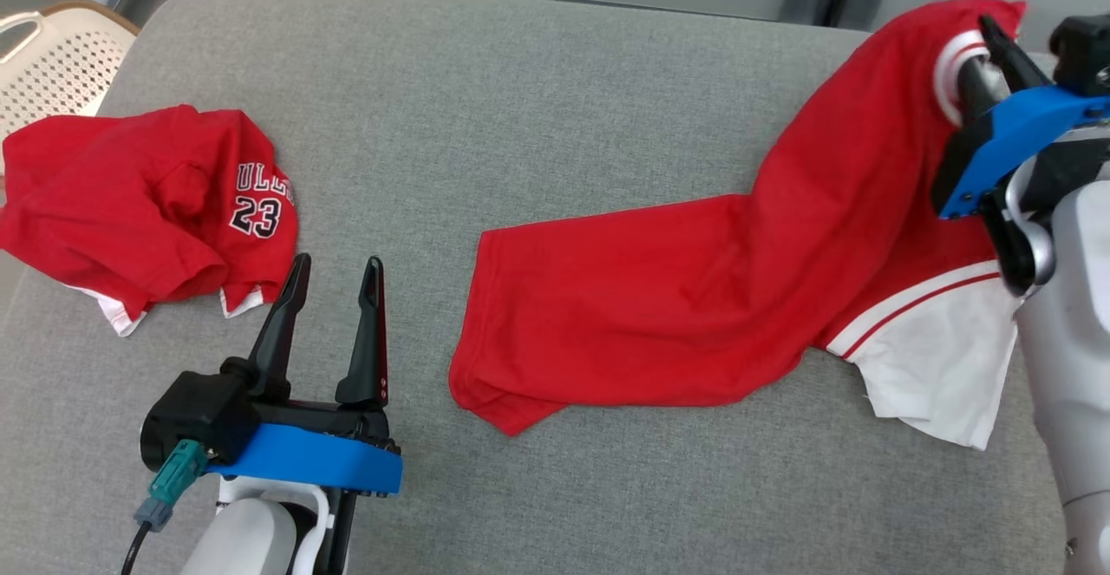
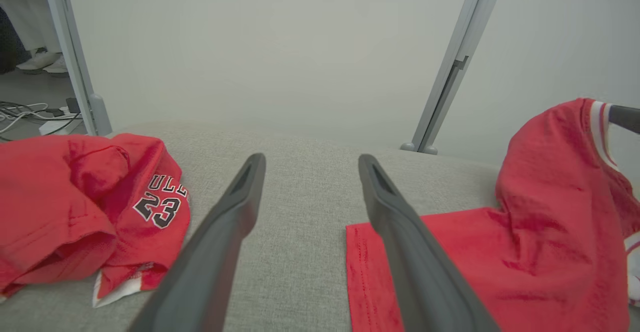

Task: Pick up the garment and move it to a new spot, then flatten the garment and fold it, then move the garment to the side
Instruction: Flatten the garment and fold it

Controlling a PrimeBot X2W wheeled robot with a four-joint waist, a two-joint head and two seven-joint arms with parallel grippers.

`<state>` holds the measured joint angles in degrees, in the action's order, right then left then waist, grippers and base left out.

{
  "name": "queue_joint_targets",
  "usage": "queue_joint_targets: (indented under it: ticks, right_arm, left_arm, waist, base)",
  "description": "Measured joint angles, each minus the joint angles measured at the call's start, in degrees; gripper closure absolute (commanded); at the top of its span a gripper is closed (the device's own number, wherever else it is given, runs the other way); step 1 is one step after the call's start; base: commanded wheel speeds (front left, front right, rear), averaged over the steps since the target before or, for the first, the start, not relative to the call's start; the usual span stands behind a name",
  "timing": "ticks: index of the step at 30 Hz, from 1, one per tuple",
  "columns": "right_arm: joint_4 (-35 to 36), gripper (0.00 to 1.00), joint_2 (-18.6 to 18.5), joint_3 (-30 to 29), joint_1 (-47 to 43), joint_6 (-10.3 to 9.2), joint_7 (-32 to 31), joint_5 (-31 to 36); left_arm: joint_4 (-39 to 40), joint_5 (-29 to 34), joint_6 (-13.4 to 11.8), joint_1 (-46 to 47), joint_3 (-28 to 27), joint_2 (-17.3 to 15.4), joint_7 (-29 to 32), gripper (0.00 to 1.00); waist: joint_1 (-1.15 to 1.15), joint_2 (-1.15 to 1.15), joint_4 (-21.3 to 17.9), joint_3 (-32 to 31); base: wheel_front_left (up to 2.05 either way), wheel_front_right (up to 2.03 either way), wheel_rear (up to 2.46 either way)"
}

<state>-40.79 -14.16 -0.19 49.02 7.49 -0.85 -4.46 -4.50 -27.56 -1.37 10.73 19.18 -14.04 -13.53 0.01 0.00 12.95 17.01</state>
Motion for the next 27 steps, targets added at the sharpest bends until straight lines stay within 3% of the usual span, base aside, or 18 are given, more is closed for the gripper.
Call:
queue_joint_targets:
  ticks: [6, 11, 19, 27]
  right_arm:
    - [-7.1, 0.0, 1.3, 1.3, 0.1, 0.0, -1.1, -1.4]
    - [-7.0, 0.0, 1.9, 2.1, -4.2, 0.0, -4.4, -2.5]
    - [4.5, 0.0, 4.1, -0.5, -18.8, 0.0, -11.8, -5.4]
    - [16.3, 0.0, 8.9, -6.7, -30.9, -0.01, -17.9, -1.3]
  left_arm:
    - [-1.5, -0.1, -0.2, -0.3, -0.7, -0.1, -0.3, 0.0]
    - [-1.8, -0.7, -0.9, -2.5, -1.7, -0.9, -0.6, 0.0]
    - [-0.4, -1.3, -2.3, -6.5, -2.7, -2.2, -0.2, 0.0]
    - [1.1, -1.6, -2.6, -7.1, -2.2, -2.4, 0.5, 0.0]
  waist:
    - [0.0, 0.0, -0.8, -1.9]
    - [-0.01, 0.0, -2.6, -4.8]
    - [-0.01, 0.0, -6.1, -9.1]
    - [-0.02, 0.0, -7.2, -9.0]
  base:
    - [0.0, 0.0, 0.0]
    - [0.0, 0.0, 0.0]
    - [0.0, 0.0, 0.0]
    - [0.0, 0.0, 0.0]
